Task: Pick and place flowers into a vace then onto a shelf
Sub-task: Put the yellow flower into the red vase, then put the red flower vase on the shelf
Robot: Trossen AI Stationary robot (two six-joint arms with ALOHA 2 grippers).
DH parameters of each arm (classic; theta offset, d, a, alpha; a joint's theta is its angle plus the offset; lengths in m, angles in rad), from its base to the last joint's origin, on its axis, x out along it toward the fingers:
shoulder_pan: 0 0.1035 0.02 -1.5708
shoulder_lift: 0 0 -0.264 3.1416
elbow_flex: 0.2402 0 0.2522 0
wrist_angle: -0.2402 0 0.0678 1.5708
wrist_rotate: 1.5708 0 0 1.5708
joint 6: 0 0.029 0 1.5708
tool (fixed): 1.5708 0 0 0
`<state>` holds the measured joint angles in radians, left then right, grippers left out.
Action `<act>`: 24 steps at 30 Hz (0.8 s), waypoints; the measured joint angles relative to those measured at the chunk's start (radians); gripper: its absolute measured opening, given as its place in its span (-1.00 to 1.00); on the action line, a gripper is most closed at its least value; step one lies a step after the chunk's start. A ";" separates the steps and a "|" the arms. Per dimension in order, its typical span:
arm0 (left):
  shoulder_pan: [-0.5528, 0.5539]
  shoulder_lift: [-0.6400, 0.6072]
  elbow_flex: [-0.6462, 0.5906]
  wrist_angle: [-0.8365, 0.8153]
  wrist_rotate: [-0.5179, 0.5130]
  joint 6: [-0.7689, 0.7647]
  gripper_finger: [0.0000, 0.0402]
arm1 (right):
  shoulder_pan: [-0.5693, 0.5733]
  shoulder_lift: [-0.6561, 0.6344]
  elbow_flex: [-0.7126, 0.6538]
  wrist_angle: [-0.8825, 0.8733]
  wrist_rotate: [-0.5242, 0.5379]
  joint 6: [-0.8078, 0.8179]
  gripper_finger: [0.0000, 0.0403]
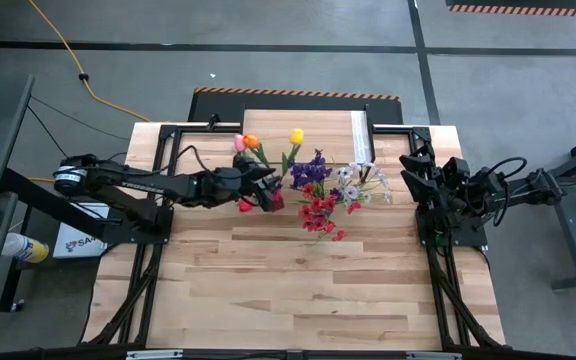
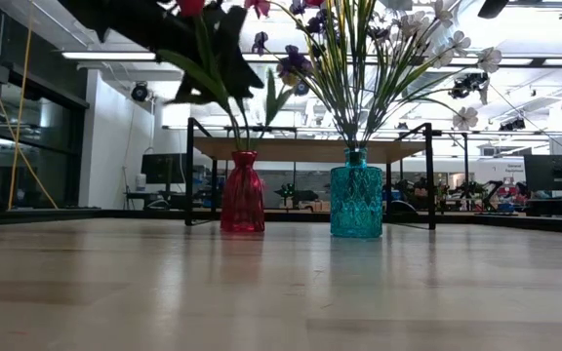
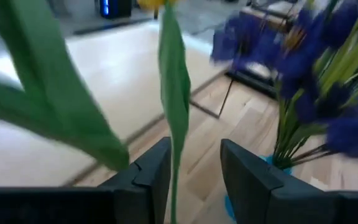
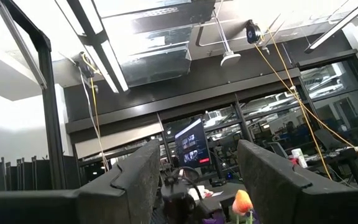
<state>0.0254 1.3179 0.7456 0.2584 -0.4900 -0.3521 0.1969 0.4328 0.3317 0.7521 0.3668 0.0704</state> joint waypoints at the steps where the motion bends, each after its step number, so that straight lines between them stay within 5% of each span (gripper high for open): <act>1: 0.000 -0.017 0.000 0.003 -0.007 0.015 -0.14 | 0.000 0.000 0.000 0.000 0.000 0.000 0.02; 17: -0.002 -0.315 0.074 0.094 -0.052 0.288 -0.14 | 0.000 0.000 0.000 0.000 -0.004 0.000 0.02; 21: -0.055 -0.402 0.189 -0.033 -0.047 0.376 -0.14 | 0.000 0.000 0.000 0.000 -0.004 0.000 0.02; 24: -0.141 -0.448 0.316 -0.297 -0.043 0.344 -0.14 | 0.000 0.000 0.000 0.000 -0.004 0.000 0.02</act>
<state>-0.1157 0.8702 1.0613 -0.0385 -0.5331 -0.0085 0.1970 0.4328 0.3317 0.7525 0.3630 0.0704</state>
